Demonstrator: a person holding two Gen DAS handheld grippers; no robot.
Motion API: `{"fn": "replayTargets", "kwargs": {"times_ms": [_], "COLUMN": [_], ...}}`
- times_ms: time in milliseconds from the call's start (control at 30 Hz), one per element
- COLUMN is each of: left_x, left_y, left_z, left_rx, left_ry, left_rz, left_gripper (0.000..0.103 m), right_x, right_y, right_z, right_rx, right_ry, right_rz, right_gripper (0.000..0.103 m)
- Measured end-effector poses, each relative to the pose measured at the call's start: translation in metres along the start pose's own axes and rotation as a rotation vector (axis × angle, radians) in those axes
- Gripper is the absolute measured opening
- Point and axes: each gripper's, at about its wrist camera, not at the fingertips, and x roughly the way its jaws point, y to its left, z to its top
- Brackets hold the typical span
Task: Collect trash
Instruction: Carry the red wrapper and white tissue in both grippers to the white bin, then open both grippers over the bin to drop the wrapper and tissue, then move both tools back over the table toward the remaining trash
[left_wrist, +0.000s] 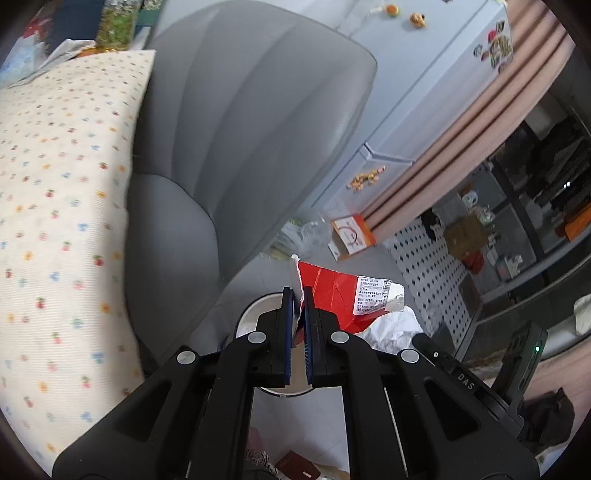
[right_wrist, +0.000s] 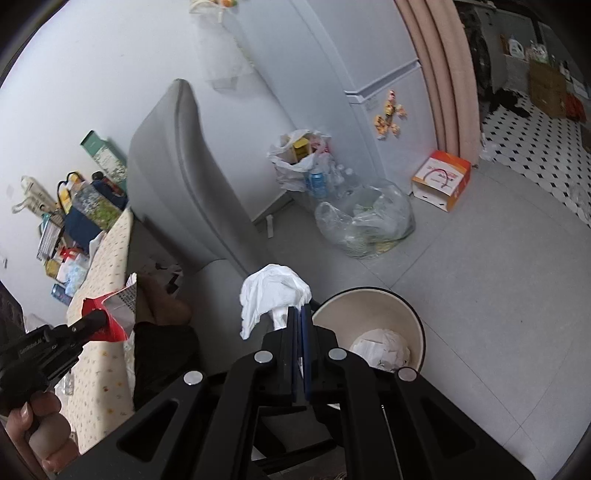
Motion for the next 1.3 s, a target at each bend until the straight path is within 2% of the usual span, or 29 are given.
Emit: {"fn": "replayTargets", "kwargs": {"times_ms": [67, 167, 233, 333, 433, 867, 900, 933, 967, 1000, 1067, 1167, 1233, 1300], "left_x": [0.008, 0.018, 0.024, 0.031, 0.04, 0.087, 0.091, 0.096, 0.097, 0.091, 0.081, 0.06, 0.041, 0.026], "left_y": [-0.004, -0.008, -0.011, -0.015, -0.02, -0.061, -0.063, -0.066, -0.067, -0.066, -0.062, -0.052, -0.044, -0.038], "left_z": [-0.001, -0.002, -0.004, -0.006, -0.008, -0.016, -0.016, -0.017, -0.017, -0.018, -0.015, -0.008, -0.002, 0.005], "left_rx": [0.01, 0.021, 0.026, 0.039, 0.049, 0.127, 0.135, 0.147, 0.149, 0.151, 0.151, 0.124, 0.111, 0.097], "left_ry": [0.015, 0.032, 0.044, 0.059, 0.078, 0.175, 0.185, 0.208, 0.218, 0.186, 0.137, 0.105, 0.054, 0.013], "left_rz": [0.008, 0.019, 0.026, 0.035, 0.04, 0.014, 0.01, -0.017, -0.036, -0.036, 0.002, -0.01, -0.001, -0.002], "left_gripper": [0.006, 0.006, 0.006, 0.006, 0.006, 0.006, 0.014, 0.048, 0.068, 0.079, 0.081, 0.087, 0.095, 0.097], "right_x": [0.007, 0.018, 0.024, 0.019, 0.013, -0.046, -0.048, -0.05, -0.052, -0.053, -0.055, -0.054, -0.054, -0.054], "right_y": [-0.007, -0.021, -0.032, -0.043, -0.052, -0.077, -0.078, -0.079, -0.079, -0.078, -0.075, -0.068, -0.059, -0.05], "right_z": [0.0, -0.001, -0.002, -0.006, -0.006, 0.009, 0.01, 0.01, 0.01, 0.01, 0.01, 0.01, 0.01, 0.009], "right_rx": [0.015, 0.057, 0.095, 0.103, 0.115, 0.134, 0.136, 0.137, 0.138, 0.137, 0.132, 0.119, 0.102, 0.087], "right_ry": [0.01, 0.023, 0.041, 0.007, 0.007, -0.118, -0.123, -0.127, -0.128, -0.131, -0.133, -0.132, -0.131, -0.133], "right_rz": [-0.005, -0.026, -0.036, -0.071, -0.074, -0.088, -0.09, -0.09, -0.09, -0.089, -0.089, -0.077, -0.067, -0.057], "right_gripper": [0.004, 0.012, 0.071, 0.072, 0.072, 0.076, 0.076, 0.076, 0.076, 0.076, 0.076, 0.076, 0.076, 0.08]}}
